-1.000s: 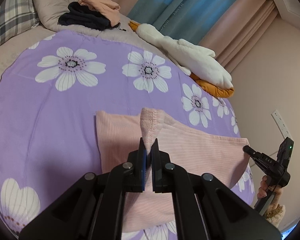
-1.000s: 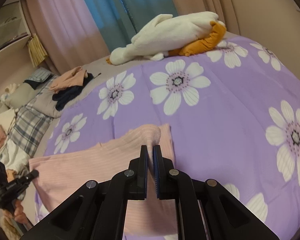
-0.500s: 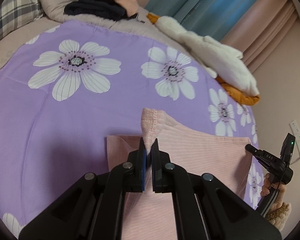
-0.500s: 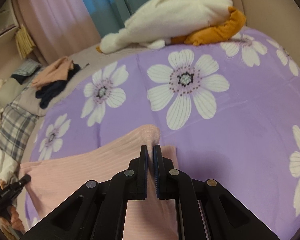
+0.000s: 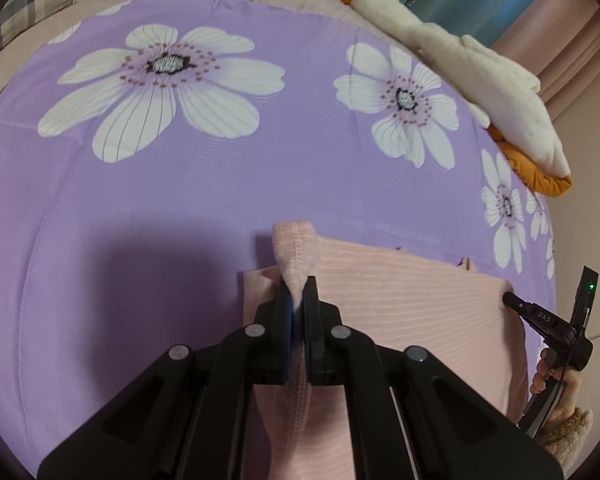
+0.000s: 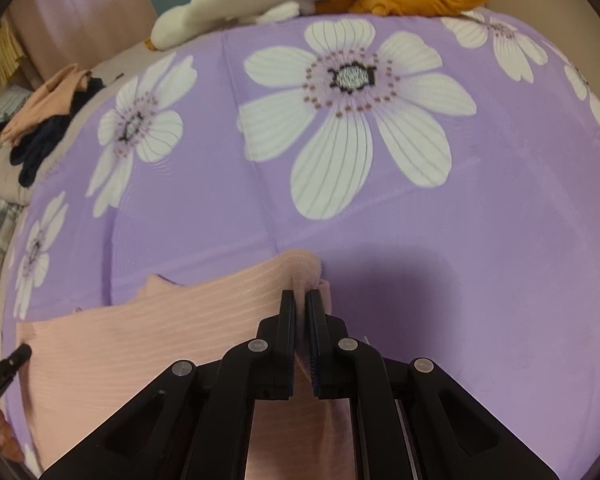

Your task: Fold small clothes

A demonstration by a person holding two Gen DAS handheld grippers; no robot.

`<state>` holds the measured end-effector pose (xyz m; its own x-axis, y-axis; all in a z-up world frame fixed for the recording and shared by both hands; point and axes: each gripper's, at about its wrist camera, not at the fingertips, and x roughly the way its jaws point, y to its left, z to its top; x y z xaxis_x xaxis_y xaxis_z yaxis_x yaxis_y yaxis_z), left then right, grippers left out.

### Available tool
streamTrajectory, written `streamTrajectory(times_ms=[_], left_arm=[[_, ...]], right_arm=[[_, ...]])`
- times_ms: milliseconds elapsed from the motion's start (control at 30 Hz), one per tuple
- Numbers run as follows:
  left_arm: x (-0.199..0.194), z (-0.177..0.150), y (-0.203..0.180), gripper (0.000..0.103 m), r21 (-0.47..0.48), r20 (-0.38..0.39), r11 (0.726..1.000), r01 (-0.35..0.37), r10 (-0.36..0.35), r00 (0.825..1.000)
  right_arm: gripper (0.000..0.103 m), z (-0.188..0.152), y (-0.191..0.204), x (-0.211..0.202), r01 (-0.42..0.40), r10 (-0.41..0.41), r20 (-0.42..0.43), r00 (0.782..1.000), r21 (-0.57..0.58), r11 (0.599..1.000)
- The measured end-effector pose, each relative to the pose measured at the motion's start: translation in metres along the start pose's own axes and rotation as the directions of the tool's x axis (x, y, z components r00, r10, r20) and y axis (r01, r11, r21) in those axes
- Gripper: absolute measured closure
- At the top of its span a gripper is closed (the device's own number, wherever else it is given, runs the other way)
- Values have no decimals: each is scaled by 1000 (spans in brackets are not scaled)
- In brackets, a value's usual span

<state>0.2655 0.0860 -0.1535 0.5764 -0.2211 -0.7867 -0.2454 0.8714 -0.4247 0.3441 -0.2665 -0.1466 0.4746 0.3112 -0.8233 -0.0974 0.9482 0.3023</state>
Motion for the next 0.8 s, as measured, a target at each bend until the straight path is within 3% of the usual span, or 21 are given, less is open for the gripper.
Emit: streamTrajectory(times_ms=[300, 367, 400, 433, 467, 500, 533, 567, 633, 733, 800], left_arm=[[7, -4, 8, 96, -27, -16, 1000, -7, 6, 1000], [3, -5, 7, 90, -34, -16, 999, 0, 0, 1000], [-1, -6, 6, 87, -29, -15, 1000, 4, -4, 1000], [-6, -7, 3, 79, -19, -9, 1000, 8, -8, 1000], [-13, -8, 1, 65, -9, 2, 1000, 9, -9, 1000], [-21, -9, -1, 56, 0, 19, 1000, 1, -1, 1000], [-26, -10, -2, 39, 4, 33, 1000, -8, 8, 999], [-34, -12, -2, 31, 6, 52, 1000, -13, 12, 999], [-45, -17, 0, 29, 4, 59, 1000, 8, -9, 998], [-50, -26, 6, 27, -21, 19, 998, 65, -65, 998], [-48, -34, 11, 27, -37, -6, 996, 79, -80, 997]], right_arm=[[95, -3, 1, 7, 47, -47, 7, 999, -19, 999], [95, -4, -1, 5, 44, -44, 5, 999, -9, 999], [92, -4, -2, 3, 39, -39, 0, 999, -3, 999], [81, -4, -1, 1, 41, -41, -6, 999, 5, 999], [65, -6, -2, -3, 42, -42, -6, 999, 12, 999], [58, -7, -3, -9, 38, -38, 1, 999, 20, 999], [51, -10, -5, -17, 21, -21, 16, 1000, 27, 999], [51, -12, -8, -24, 5, -6, 25, 1000, 32, 999], [47, -18, -17, -39, -36, 34, 33, 999, 52, 998], [33, -32, -33, -54, -120, 117, 36, 993, 102, 988], [33, -42, -40, -55, -157, 156, 17, 988, 132, 979]])
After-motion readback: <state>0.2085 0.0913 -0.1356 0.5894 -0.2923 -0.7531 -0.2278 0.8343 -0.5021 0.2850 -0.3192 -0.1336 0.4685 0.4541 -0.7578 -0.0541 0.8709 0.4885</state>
